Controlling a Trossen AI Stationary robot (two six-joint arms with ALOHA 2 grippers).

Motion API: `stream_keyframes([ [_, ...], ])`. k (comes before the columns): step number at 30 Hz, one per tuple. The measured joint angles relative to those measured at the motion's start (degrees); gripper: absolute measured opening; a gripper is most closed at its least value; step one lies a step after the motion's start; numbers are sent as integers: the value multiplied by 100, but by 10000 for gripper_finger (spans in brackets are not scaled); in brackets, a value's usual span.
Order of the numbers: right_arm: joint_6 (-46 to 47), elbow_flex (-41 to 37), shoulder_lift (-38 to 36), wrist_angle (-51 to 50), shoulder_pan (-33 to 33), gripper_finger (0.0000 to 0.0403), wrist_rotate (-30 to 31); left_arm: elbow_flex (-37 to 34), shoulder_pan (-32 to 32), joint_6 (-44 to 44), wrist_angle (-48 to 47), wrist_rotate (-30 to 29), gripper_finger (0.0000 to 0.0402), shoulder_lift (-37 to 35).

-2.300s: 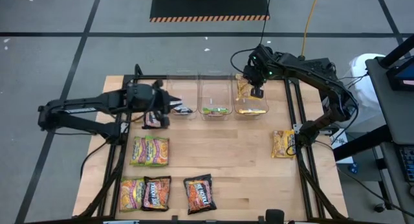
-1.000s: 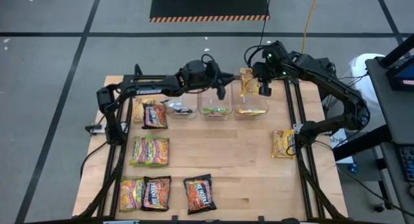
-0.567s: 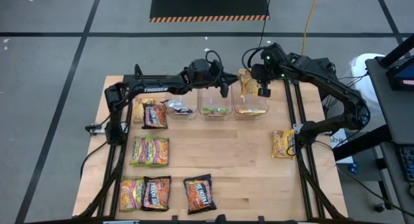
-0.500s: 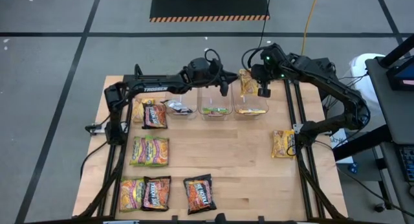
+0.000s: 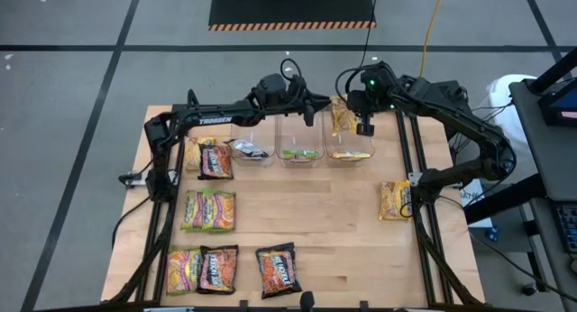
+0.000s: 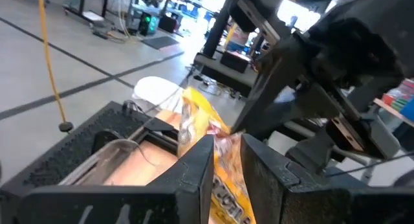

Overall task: Sort Maruchan noodles
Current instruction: Put the yellow noodle pack into the right transparent bin

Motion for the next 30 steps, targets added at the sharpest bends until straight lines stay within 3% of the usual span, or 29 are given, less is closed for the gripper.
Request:
stream_keyframes([
  [21,-149,0,0,68,0,0,0,0,226,227,-85,-192,83,6],
  [30,-126,0,0,64,68,0,2,-4,188,62,312,-5,83,404],
])
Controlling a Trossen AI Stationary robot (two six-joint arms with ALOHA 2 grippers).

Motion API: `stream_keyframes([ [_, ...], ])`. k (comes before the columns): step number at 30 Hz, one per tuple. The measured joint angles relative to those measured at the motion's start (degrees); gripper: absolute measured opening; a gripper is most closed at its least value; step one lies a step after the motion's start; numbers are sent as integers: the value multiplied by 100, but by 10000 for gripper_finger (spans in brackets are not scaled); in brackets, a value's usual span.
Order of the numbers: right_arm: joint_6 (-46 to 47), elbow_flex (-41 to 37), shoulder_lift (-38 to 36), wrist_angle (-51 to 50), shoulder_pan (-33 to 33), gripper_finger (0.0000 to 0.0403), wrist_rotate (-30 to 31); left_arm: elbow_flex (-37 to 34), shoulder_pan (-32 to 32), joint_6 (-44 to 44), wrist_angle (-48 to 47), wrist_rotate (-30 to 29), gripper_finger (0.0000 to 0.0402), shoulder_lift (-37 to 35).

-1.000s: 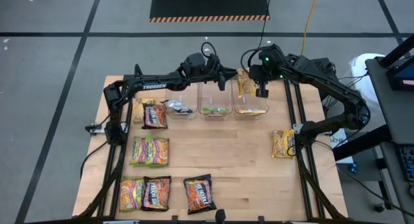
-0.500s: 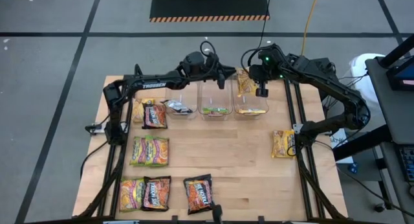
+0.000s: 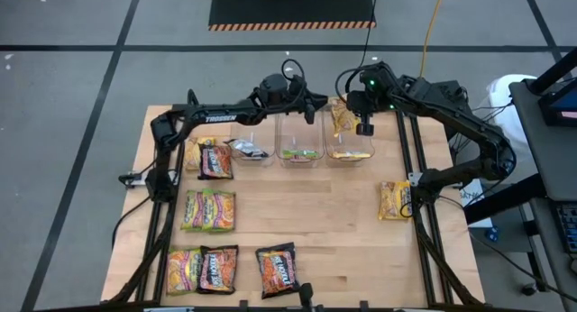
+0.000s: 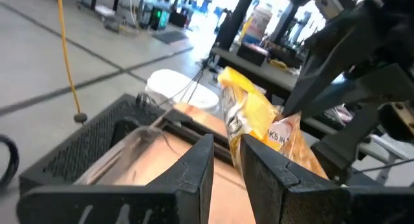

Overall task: Sort Maruchan noodles
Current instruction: Put the yellow noodle pack into the right transparent bin

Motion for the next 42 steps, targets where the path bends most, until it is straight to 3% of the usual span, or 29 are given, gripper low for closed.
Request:
stream_keyframes([
  [27,19,0,0,-35,44,0,18,0,214,299,106,130,83,-19],
  [42,30,0,0,-37,44,0,22,2,165,37,4,1003,83,-448],
])
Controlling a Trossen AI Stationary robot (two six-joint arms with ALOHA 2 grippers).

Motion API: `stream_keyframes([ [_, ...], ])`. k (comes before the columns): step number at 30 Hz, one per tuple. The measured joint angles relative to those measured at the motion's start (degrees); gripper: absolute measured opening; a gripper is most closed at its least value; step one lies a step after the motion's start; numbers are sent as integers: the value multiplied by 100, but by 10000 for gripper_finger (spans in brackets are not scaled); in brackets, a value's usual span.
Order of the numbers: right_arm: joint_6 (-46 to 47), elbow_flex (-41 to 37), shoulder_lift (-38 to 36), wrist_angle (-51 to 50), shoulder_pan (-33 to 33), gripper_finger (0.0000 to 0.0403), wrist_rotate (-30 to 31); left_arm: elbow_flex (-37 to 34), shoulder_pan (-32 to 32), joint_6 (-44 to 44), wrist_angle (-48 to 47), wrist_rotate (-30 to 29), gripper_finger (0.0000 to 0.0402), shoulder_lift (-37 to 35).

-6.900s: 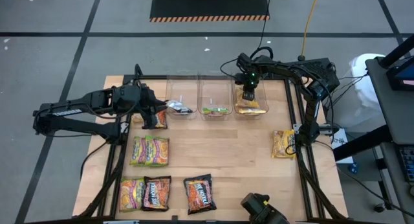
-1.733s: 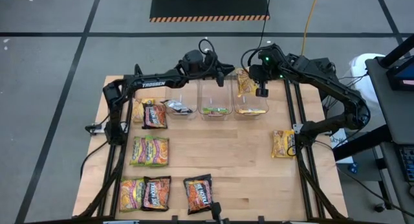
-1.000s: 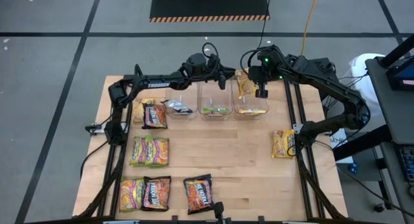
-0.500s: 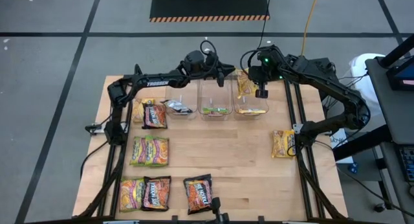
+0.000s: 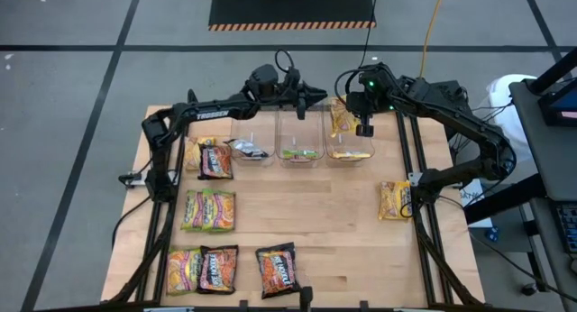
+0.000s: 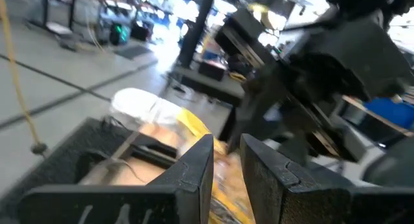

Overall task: Sort Maruchan noodles
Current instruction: Put the yellow noodle pack into the right transparent bin

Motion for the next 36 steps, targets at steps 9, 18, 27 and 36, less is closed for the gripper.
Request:
stream_keyframes([
  [9,57,0,0,9,0,0,2,0,-274,776,-666,-408,83,0],
  [18,100,0,0,9,0,0,2,0,-226,993,-782,-849,83,0],
  [27,100,0,0,9,0,0,2,0,-171,1083,-698,-851,83,16],
  [36,100,0,0,46,0,0,1,0,-161,1107,-478,-853,83,46],
])
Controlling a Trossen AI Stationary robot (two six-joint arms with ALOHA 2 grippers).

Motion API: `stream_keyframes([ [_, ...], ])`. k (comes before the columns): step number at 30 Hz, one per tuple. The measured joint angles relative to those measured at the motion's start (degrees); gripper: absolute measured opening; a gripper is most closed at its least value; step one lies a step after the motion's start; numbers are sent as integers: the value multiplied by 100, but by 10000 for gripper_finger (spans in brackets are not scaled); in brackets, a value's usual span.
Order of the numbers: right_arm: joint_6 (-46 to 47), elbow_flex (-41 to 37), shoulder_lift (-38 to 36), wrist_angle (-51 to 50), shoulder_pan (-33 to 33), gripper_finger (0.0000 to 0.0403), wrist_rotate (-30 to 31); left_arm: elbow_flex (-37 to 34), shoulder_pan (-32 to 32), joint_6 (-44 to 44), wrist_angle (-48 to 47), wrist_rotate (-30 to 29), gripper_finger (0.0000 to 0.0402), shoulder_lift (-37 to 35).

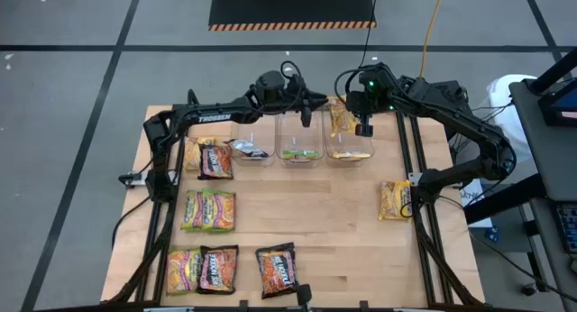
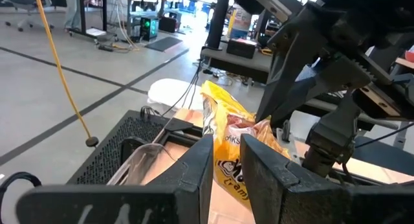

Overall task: Sort Maruchan noodles
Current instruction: Put the yellow noodle pack into the right transparent bin

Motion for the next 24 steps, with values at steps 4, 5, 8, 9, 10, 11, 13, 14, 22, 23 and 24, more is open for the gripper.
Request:
stream_keyframes([
  [4,-1,0,0,0,0,0,-1,0,26,1,33,-2,83,0],
  [5,0,0,0,0,0,0,-1,0,36,13,28,-2,83,2],
  [8,0,0,0,-2,0,0,-1,0,48,78,33,-2,83,2],
  [9,0,0,0,0,0,0,-1,0,56,75,31,-2,83,4],
  [10,-2,0,0,1,0,0,-1,0,55,74,24,0,83,3],
  [11,-2,0,0,21,0,0,-1,0,55,76,11,0,83,3],
  [13,-6,0,0,96,0,0,-3,0,55,78,13,3,83,4],
  [14,-5,0,0,130,2,0,-3,0,55,94,13,4,83,4],
  [22,-13,0,0,212,46,0,-16,0,55,159,26,9,83,4],
  [23,-15,0,0,212,71,0,-16,0,55,185,51,11,83,4],
  [24,-17,0,0,212,94,0,-24,0,55,219,87,13,83,4],
])
